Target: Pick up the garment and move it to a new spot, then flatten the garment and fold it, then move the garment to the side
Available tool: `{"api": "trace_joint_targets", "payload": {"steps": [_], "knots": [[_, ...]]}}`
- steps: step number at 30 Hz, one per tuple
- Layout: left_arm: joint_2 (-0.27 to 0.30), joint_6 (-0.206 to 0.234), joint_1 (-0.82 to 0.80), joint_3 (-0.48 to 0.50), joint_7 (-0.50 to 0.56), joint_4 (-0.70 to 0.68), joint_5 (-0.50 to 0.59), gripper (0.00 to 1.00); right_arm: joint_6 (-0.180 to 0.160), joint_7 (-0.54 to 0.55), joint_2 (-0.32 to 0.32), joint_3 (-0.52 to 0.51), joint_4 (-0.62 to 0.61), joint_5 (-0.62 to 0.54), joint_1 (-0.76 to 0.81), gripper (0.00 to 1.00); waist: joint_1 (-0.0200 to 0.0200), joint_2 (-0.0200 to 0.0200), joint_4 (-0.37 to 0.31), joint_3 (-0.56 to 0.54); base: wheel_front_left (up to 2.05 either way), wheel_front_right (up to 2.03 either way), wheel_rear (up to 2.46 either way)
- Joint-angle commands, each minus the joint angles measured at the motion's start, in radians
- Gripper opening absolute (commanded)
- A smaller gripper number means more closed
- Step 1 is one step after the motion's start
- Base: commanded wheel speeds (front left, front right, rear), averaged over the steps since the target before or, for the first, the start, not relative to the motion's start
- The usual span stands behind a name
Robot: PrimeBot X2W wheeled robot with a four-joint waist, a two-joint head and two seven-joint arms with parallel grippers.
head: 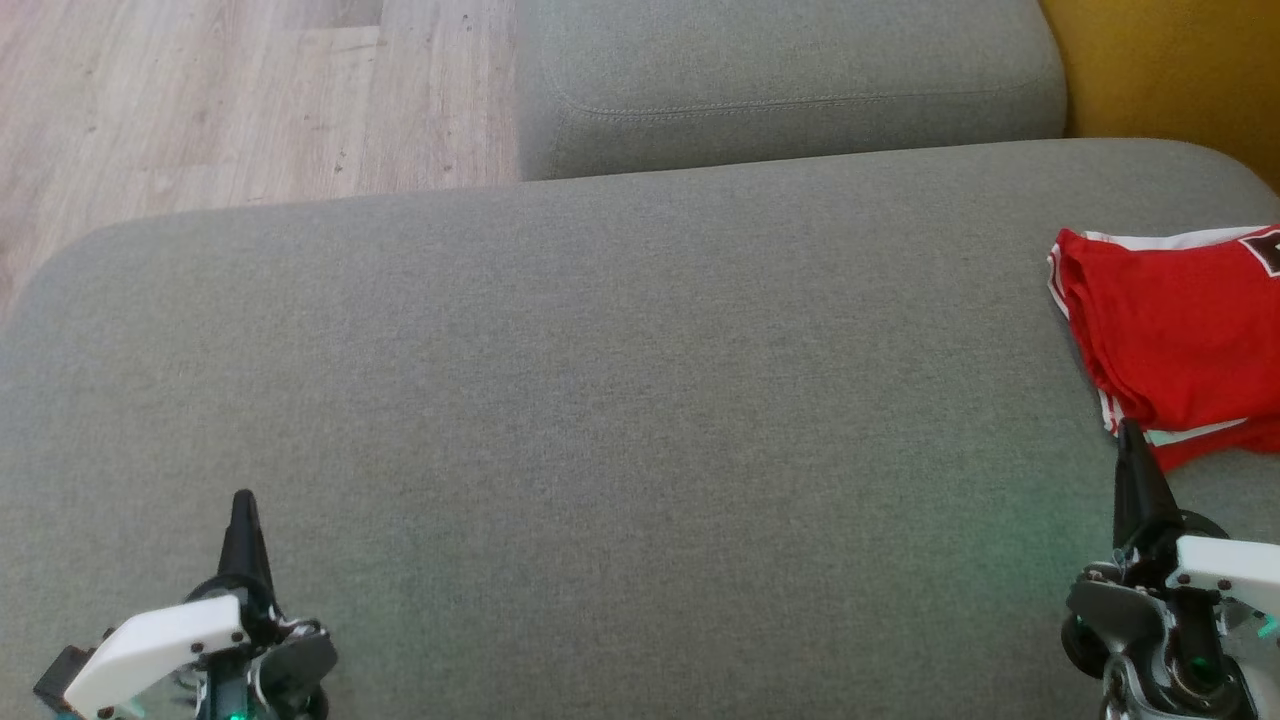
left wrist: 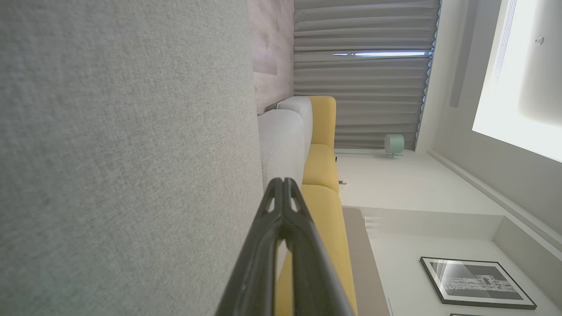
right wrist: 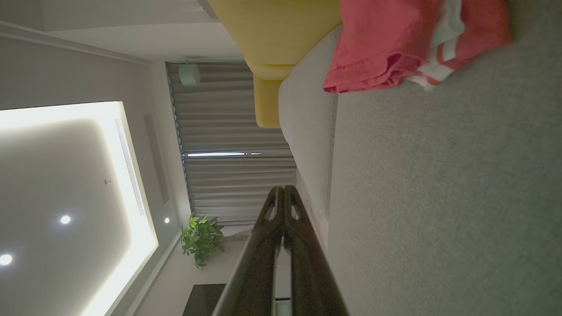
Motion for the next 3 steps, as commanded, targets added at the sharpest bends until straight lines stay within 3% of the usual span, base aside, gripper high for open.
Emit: {"api": "trace_joint_targets", "payload": {"steps": [1,3], "knots": [[0.008,-0.007,-0.049,0.034,0.006,-0.028,0.007,0.0,0.007,0.005,-0.005,0.02,-0.032,0.006,-0.048,0.0,0.0,0.0,0.0,0.0,0.0,0.0,0.0],[0.008,-0.007,-0.049,0.034,0.007,-0.028,0.008,0.0,0.007,0.005,-0.004,0.02,-0.032,0.006,-0.048,0.0,0.0,0.0,0.0,0.0,0.0,0.0,0.0]]}}
